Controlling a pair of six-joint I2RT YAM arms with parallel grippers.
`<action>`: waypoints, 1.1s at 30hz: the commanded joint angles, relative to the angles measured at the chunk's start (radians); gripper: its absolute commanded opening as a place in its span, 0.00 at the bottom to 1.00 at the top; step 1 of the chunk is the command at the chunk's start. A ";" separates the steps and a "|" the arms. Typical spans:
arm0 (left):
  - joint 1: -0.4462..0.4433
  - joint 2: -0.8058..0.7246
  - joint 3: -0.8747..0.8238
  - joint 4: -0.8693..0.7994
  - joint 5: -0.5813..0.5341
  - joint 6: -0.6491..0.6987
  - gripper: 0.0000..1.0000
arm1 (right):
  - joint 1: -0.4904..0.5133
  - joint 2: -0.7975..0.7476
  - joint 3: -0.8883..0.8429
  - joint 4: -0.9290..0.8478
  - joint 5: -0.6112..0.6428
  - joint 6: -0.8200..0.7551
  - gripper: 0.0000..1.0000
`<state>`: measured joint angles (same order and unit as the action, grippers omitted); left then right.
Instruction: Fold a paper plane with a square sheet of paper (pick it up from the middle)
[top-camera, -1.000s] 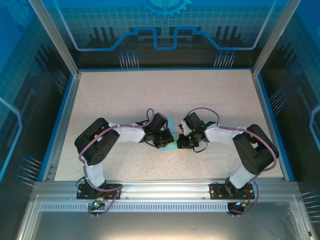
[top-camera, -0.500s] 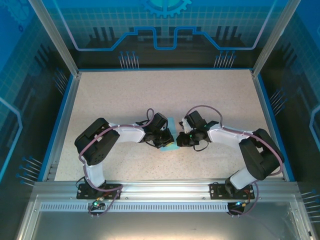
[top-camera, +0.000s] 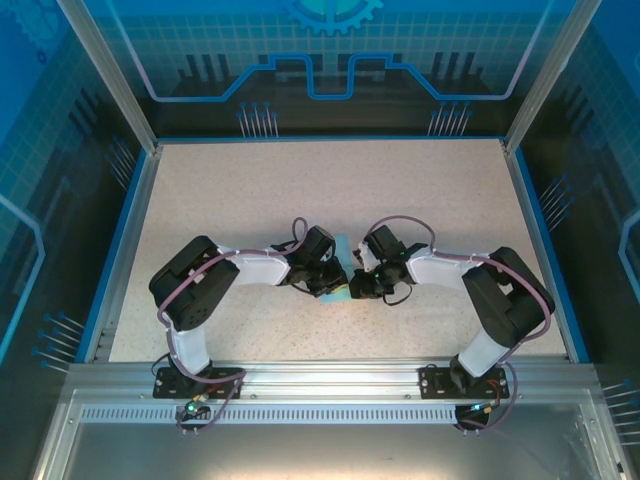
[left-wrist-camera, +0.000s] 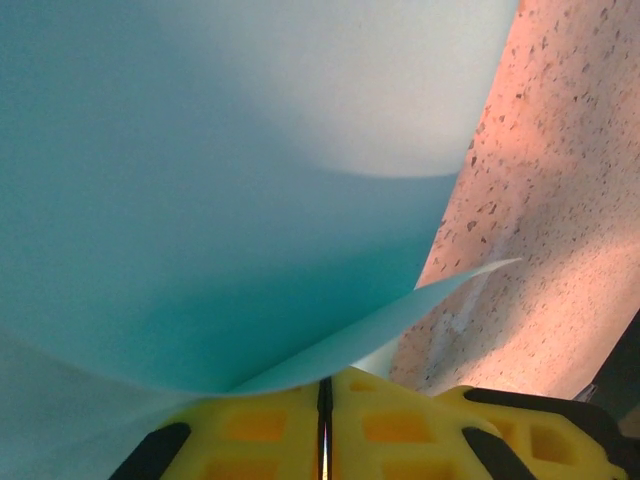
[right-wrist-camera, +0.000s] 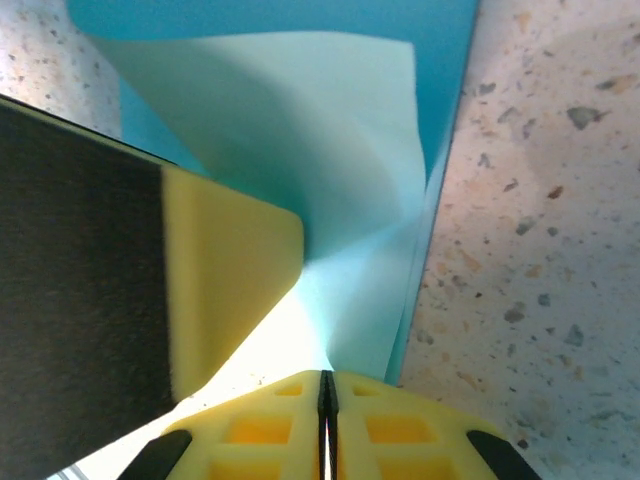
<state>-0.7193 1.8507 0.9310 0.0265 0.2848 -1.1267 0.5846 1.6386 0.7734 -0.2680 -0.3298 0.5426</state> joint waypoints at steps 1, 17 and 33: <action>-0.006 -0.013 -0.029 0.000 -0.026 -0.012 0.10 | 0.000 0.028 0.008 -0.003 0.005 0.008 0.09; 0.046 -0.028 -0.002 0.021 -0.025 0.068 0.16 | -0.022 0.063 -0.005 -0.031 0.007 0.005 0.09; 0.067 0.010 -0.059 0.034 -0.024 0.072 0.11 | -0.026 -0.020 0.082 0.018 -0.075 0.039 0.10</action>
<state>-0.6605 1.8397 0.8997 0.0700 0.2806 -1.0645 0.5667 1.6539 0.8059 -0.2615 -0.3763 0.5659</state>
